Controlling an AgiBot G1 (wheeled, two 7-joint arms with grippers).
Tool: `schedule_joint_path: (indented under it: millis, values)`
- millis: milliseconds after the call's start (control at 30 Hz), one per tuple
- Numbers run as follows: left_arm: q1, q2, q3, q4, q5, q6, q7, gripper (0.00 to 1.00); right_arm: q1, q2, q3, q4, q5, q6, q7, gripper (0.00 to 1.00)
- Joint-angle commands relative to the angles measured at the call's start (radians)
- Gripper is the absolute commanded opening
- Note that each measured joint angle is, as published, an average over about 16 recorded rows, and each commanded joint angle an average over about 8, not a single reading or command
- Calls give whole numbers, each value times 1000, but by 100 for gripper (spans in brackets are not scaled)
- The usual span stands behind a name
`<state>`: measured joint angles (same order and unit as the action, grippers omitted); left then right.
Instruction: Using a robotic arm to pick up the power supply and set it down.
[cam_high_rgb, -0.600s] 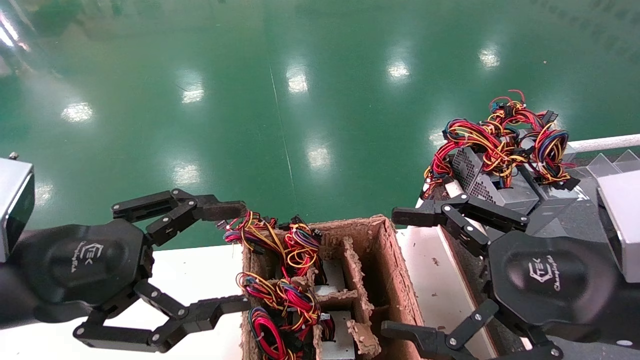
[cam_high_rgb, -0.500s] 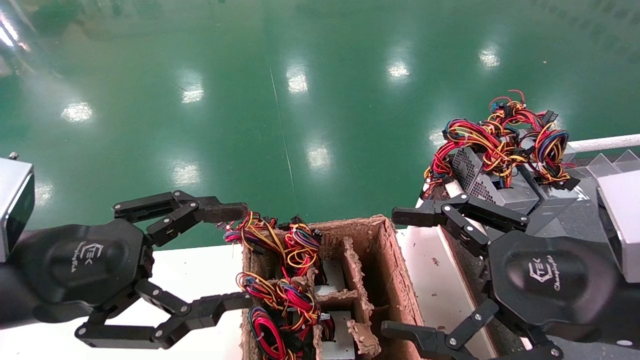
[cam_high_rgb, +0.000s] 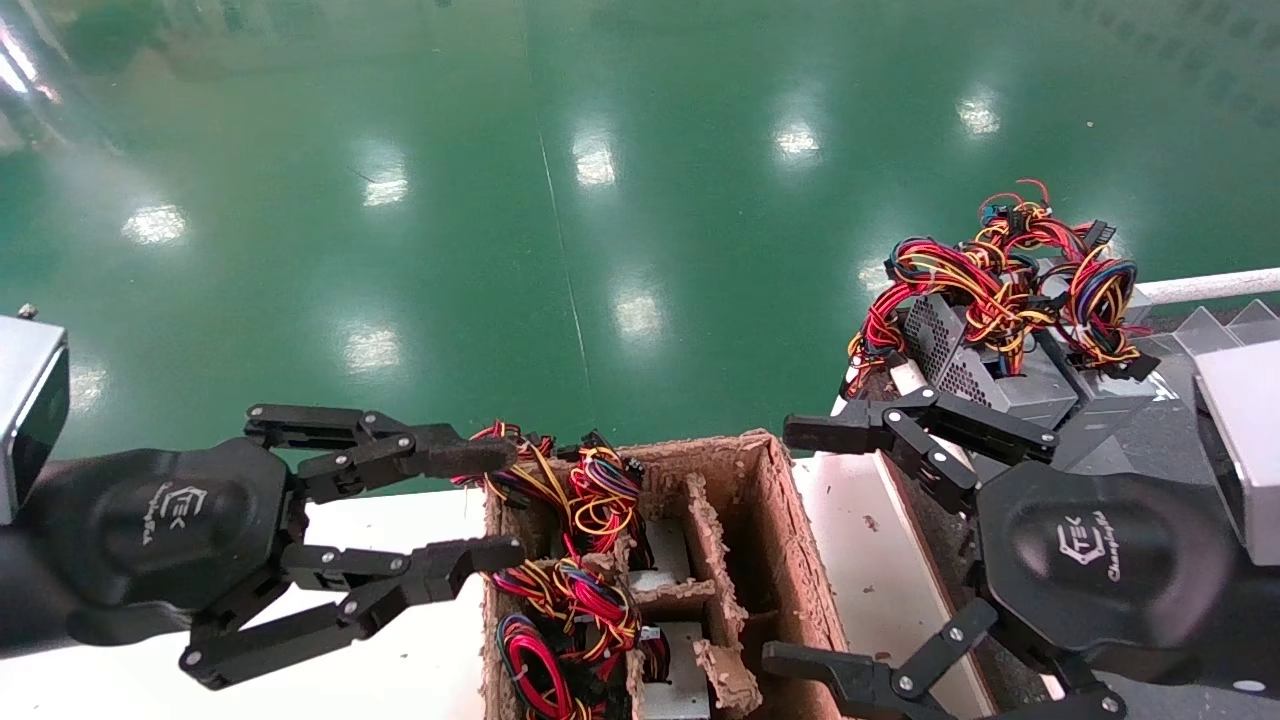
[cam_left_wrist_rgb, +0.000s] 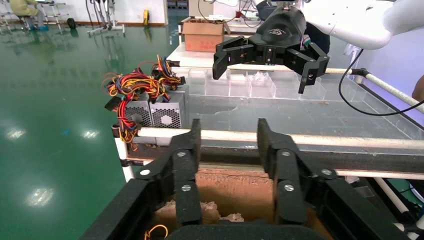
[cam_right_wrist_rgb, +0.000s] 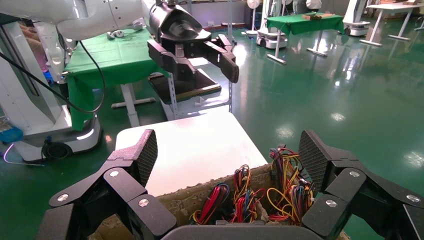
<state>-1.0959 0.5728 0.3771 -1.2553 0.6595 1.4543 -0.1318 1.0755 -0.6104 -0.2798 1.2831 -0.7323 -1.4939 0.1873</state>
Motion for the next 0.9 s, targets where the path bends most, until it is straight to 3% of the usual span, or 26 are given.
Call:
schedule_joint_path:
  millis: [33,567,600,833,867,900]
  values:
    - [0,0,0,0,0,0,0,0,0,0,0,0,0,0,0,100]
    - [0,0,0,0,0,0,0,0,0,0,0,0,0,0,0,100]
    - [0,0,0,0,0,0,0,4,0,0,0,0,0,0,0,100]
    - [0,0,0,0,0,0,0,91,0,0,0,0,0,0,0,100]
    - [0,0,0,0,0,0,0,100,0,0,0,0,0,0,0,100]
    - [0,0,0,0,0,0,0,100,0,0,0,0,0,0,0,100]
